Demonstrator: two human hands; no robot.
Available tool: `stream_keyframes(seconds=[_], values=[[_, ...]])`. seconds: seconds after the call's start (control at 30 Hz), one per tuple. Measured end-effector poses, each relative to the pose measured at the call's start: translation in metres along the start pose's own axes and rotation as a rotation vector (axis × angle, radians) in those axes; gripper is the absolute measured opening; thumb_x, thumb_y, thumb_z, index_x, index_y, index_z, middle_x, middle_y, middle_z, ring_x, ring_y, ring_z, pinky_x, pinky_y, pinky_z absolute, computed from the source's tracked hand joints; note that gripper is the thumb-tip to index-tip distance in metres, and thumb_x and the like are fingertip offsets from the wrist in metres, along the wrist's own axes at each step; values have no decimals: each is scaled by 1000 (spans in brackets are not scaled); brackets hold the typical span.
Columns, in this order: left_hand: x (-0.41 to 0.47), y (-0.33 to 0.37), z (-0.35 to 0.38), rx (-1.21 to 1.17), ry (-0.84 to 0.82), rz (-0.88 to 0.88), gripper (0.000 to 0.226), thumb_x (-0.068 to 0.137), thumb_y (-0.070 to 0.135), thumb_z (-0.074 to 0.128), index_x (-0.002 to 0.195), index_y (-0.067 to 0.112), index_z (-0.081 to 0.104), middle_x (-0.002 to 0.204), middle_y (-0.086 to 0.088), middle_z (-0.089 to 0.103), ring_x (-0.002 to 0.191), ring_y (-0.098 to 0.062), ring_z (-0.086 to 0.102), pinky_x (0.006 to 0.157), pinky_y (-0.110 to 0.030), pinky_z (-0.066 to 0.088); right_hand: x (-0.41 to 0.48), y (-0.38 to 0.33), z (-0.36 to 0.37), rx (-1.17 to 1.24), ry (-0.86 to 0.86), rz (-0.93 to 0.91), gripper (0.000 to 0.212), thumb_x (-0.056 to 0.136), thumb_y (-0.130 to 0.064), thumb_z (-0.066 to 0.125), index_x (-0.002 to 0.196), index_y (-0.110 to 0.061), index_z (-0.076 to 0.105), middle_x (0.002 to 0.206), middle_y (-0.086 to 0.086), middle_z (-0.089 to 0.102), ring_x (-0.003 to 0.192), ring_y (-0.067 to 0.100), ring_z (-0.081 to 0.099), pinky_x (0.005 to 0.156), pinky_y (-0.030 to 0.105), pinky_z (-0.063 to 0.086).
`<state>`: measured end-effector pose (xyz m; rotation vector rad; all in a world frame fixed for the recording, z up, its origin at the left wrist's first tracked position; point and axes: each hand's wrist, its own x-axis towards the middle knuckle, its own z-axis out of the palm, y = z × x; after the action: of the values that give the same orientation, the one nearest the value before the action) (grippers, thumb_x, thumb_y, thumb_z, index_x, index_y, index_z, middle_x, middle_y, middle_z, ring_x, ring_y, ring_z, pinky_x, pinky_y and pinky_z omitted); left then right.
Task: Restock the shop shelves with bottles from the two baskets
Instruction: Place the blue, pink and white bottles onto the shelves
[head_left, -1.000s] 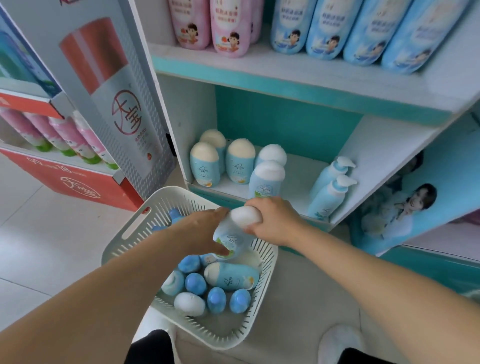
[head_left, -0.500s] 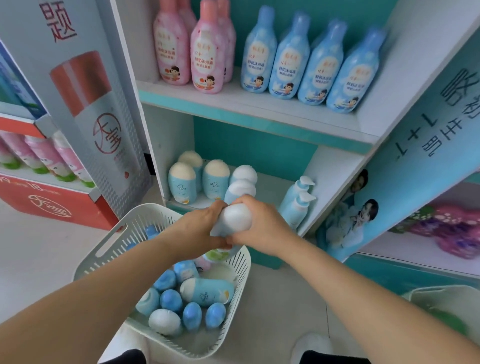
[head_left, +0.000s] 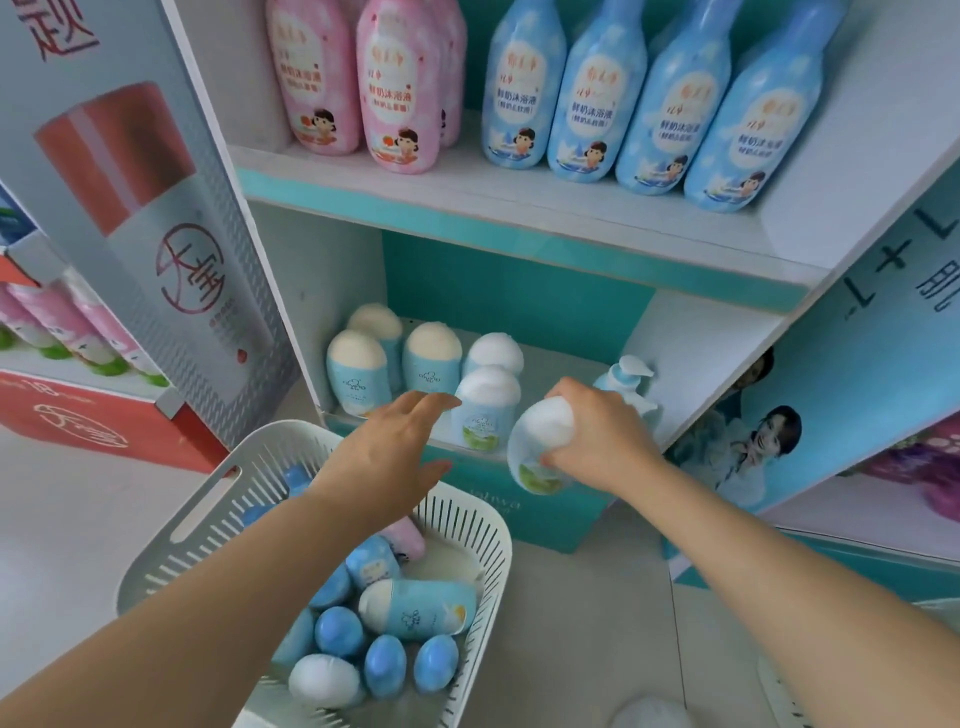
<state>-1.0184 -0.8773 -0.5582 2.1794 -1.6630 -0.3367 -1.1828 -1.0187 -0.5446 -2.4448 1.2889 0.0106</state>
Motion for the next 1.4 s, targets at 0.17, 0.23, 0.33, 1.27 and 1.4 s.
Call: stream_keyframes(seconds=[0.17, 0.23, 0.33, 1.27, 1.4], values=[[11, -1, 3, -173, 107, -91, 63, 88, 27, 60, 141, 24, 26, 130, 0, 51, 114, -20, 50, 98, -29, 37, 25, 14, -12, -14, 32, 60, 58, 66, -32, 80, 115, -25, 50, 107, 3, 61, 97, 26, 56, 75, 33, 49], [15, -1, 5, -199, 118, -107, 62, 88, 27, 60, 141, 24, 26, 128, 0, 52, 111, -19, 51, 97, -29, 37, 35, 15, -13, -56, 36, 50, 59, 67, -32, 79, 117, -26, 49, 110, 3, 61, 98, 26, 57, 71, 30, 46], [17, -2, 10, -180, 72, -98, 60, 89, 26, 59, 140, 24, 28, 128, -1, 52, 111, -19, 51, 97, -28, 37, 49, 15, -13, -102, 27, 46, 59, 67, -32, 78, 118, -25, 49, 111, 3, 61, 100, 26, 58, 68, 29, 41], [29, -5, 31, -127, -120, -95, 54, 89, 22, 57, 137, 31, 32, 132, 5, 45, 118, -14, 48, 98, -31, 42, 117, 25, 12, -3, -79, 146, 61, 71, -17, 80, 121, -13, 46, 115, 9, 56, 91, 24, 51, 68, 28, 38], [23, -5, 34, -73, -178, -80, 54, 90, 24, 55, 137, 33, 30, 132, 7, 44, 117, -15, 47, 98, -36, 42, 118, 27, 14, 23, -72, 133, 62, 70, -16, 81, 122, -13, 47, 118, 11, 57, 103, 27, 55, 71, 26, 39]])
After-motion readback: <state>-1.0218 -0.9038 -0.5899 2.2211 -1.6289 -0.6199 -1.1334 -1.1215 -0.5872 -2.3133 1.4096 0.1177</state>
